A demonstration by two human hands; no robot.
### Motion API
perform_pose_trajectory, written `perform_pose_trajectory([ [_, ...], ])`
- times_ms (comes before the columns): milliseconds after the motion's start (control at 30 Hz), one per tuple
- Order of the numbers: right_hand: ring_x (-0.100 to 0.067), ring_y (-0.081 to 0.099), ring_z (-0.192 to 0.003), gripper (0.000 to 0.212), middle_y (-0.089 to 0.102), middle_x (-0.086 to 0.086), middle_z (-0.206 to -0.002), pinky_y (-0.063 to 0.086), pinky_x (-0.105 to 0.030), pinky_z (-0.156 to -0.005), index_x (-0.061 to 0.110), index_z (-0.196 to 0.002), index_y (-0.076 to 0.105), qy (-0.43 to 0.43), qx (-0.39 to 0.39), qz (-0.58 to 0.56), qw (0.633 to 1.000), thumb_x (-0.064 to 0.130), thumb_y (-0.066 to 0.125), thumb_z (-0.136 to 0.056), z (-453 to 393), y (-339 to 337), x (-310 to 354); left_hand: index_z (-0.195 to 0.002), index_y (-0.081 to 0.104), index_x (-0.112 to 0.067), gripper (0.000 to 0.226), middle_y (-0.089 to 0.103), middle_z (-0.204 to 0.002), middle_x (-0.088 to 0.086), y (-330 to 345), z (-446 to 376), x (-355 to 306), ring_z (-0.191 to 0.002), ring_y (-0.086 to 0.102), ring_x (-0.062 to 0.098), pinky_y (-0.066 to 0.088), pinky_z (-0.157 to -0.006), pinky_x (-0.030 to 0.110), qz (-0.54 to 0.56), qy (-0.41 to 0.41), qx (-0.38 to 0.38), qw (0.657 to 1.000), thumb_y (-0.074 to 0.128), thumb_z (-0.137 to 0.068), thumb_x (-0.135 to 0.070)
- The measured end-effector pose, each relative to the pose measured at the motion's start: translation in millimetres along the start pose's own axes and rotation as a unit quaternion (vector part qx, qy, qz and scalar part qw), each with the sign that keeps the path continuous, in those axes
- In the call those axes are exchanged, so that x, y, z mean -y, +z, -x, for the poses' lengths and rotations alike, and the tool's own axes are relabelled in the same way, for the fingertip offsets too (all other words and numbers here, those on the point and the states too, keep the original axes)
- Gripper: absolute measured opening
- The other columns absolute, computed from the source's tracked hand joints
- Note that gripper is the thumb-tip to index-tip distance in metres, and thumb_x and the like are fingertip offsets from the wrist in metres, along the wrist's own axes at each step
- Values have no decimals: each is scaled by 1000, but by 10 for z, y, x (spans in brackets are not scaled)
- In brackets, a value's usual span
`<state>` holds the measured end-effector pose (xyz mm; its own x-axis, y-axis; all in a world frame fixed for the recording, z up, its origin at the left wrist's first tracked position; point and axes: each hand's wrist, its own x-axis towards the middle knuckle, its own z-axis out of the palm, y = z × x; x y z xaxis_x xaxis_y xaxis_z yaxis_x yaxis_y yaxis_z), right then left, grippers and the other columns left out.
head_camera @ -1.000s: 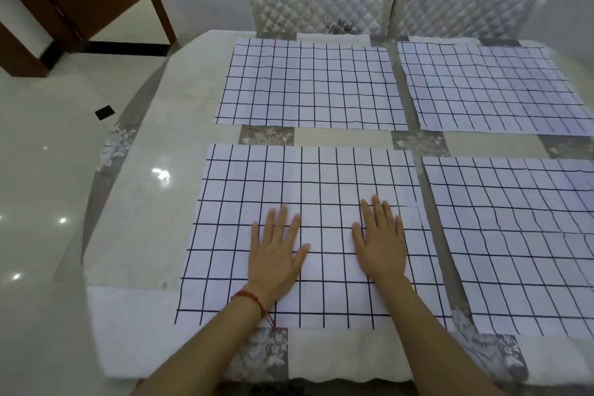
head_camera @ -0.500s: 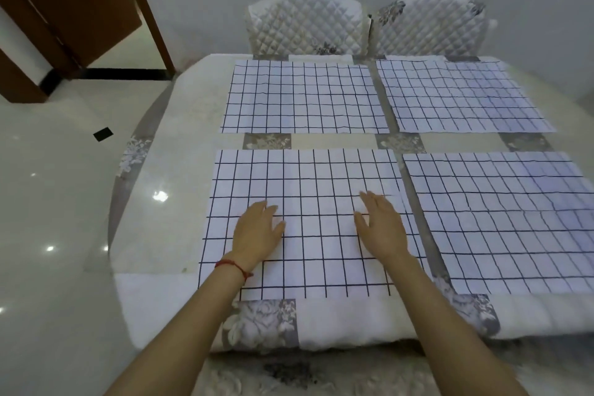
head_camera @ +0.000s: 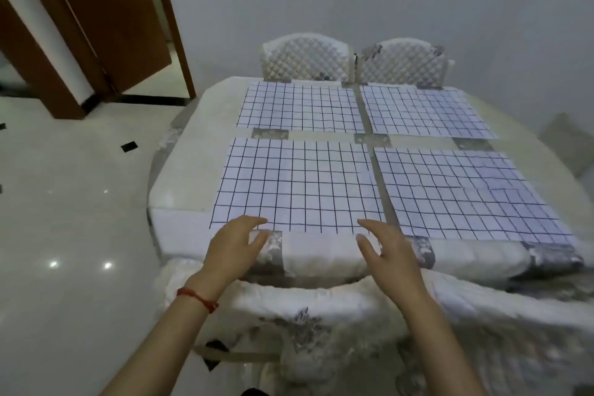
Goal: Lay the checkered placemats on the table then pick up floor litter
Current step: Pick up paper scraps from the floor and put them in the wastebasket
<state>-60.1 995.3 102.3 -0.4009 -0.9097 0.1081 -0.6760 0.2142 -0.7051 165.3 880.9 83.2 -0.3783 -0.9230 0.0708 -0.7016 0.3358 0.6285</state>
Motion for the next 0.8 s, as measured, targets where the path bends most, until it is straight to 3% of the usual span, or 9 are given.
perform_pose_trajectory([
  [133,-14,50,-113,30,55,9,-118,39,-31,-99,19,-120,59,-23,-16,-11,1000,23,52,-91,677,-139,18,-110,63,-17,42,66,-108,1,-96,805,-176,-97,58,19,39,-81,24,7,43,-25,999,44,-83,-42],
  [233,-8,48,-109,36,57,7,-113,36,-27,-97,15,-116,61,-31,-17,-29,999,28,47,-86,1138,-164,13,-108,64,-14,50,66,-106,3,-132,1347,-169,-102,54,15,36,-88,18,-6,75,-42,996,35,-80,-44],
  [333,-15,55,-105,32,62,0,-112,45,-32,-91,12,-114,63,-23,-8,-35,999,22,50,-87,1582,-62,-105,-108,65,-13,47,66,-104,4,-20,1855,13,-97,49,7,31,-84,11,-19,74,-27,997,37,-83,-42],
  [433,-15,56,-104,26,63,-2,-113,44,-28,-89,13,-114,63,21,19,-28,999,12,55,-89,2022,181,-300,-110,63,-17,45,66,-107,3,216,2298,362,-97,49,6,32,-78,11,-10,26,38,999,37,-85,-44],
  [533,-19,54,-111,29,61,-4,-119,37,-25,-91,11,-118,61,105,68,-25,992,14,54,-90,2444,494,-515,-118,59,-14,31,62,-119,6,433,2663,812,-108,54,16,37,-84,18,4,-66,116,991,50,-91,-26],
  [633,-25,55,-115,32,59,-10,-126,37,-23,-91,9,-122,57,206,128,-21,970,14,51,-91,2862,853,-705,-120,57,-8,32,60,-124,11,520,2972,1214,-112,56,22,41,-95,27,23,-175,174,969,51,-91,-22],
  [800,-23,52,-119,35,54,-12,-134,35,-21,-96,7,-127,52,307,222,-25,925,12,46,-94,3460,1364,-786,-120,57,-8,33,61,-122,13,510,3370,1774,-110,58,26,43,-90,26,-6,-264,276,924,48,-93,-24],
])
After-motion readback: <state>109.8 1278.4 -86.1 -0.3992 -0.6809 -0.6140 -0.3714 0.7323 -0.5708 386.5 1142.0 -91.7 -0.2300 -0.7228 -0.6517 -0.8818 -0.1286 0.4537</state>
